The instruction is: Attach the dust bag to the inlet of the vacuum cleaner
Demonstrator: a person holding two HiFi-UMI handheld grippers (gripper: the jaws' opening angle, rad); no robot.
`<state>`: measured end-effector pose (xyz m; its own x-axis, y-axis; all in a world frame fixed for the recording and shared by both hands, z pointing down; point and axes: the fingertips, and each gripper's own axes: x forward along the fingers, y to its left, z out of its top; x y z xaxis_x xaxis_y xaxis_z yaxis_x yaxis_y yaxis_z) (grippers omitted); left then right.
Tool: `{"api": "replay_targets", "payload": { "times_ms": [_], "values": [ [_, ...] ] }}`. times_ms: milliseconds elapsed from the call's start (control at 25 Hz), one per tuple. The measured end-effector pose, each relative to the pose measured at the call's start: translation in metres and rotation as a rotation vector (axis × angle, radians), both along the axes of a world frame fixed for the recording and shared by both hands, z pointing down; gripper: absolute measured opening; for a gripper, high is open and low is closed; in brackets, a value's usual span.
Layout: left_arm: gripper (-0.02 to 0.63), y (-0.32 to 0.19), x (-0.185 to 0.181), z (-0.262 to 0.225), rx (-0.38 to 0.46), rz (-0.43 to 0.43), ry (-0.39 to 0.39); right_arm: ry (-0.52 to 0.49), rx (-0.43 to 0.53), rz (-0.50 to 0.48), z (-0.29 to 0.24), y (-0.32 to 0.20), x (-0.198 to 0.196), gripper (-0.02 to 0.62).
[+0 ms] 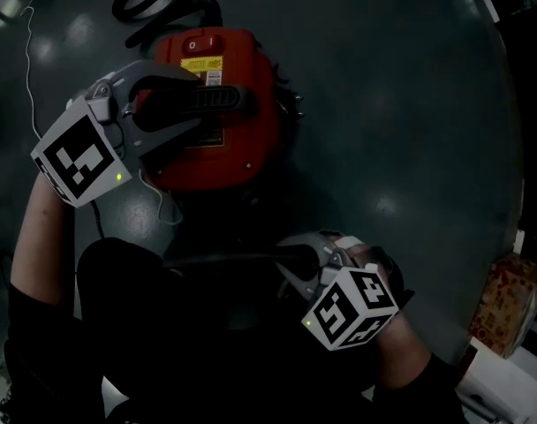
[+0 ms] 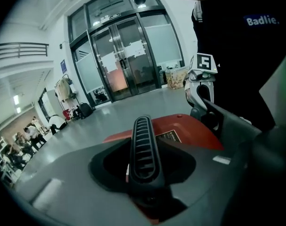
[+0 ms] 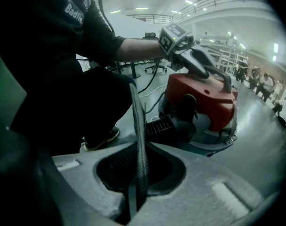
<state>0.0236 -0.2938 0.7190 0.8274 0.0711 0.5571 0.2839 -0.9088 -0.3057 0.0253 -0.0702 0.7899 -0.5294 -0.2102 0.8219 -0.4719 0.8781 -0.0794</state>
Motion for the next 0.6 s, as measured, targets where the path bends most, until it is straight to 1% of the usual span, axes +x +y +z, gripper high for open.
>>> {"api": "replay_targets", "payload": {
  "times_ms": [120,240,360,440,600],
  "values": [
    [0.141,-0.001,0.000,0.000,-0.015,-0.010,0.013,0.010,0.018,0.013,-0.005,-0.006,0.002,0.025],
    [0.140,-0.001,0.001,0.000,-0.036,-0.023,0.026,0.044,0.040,-0.010,-0.005,-0.010,0.001,0.025],
    [0.133,-0.001,0.001,0.000,-0.026,-0.033,0.031,0.074,0.051,-0.035,-0.006,-0.013,0.000,0.025],
    [0.130,-0.002,0.001,0.000,-0.022,-0.049,0.034,0.072,0.045,-0.042,-0.005,-0.013,0.001,0.026],
    [0.129,-0.002,0.001,0.002,-0.017,-0.070,0.036,0.037,0.011,-0.028,-0.002,-0.013,0.009,0.026]
  ]
}}
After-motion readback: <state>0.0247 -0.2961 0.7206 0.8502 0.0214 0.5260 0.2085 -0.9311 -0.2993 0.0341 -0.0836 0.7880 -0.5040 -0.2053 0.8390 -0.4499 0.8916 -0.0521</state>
